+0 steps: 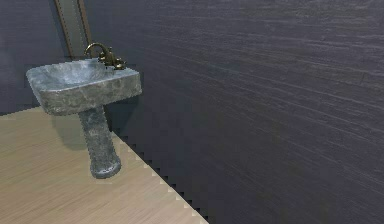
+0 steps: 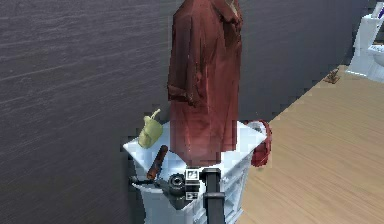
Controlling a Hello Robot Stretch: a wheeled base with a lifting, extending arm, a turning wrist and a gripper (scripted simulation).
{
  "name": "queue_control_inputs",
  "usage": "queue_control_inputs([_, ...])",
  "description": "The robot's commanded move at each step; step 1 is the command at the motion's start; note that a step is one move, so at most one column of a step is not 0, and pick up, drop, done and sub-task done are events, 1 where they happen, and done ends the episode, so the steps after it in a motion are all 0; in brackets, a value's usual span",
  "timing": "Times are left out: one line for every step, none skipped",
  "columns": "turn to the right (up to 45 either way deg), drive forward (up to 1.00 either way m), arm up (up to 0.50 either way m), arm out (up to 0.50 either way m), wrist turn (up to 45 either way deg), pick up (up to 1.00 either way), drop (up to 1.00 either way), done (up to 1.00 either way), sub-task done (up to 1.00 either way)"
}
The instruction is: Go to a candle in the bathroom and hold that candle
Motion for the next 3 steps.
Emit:
queue_control_inputs([0.0, 0.00, 0.00, 0.00, 0.0, 1.00, 0.00, 0.00, 0.00])
queue_control_inputs([0.0, 0.00, 0.10, 0.00, 0.0, 0.00, 0.00, 0.00, 0.00])
queue_control_inputs([0.0, 0.00, 0.00, 0.00, 0.0, 0.00, 0.00, 1.00, 0.00])
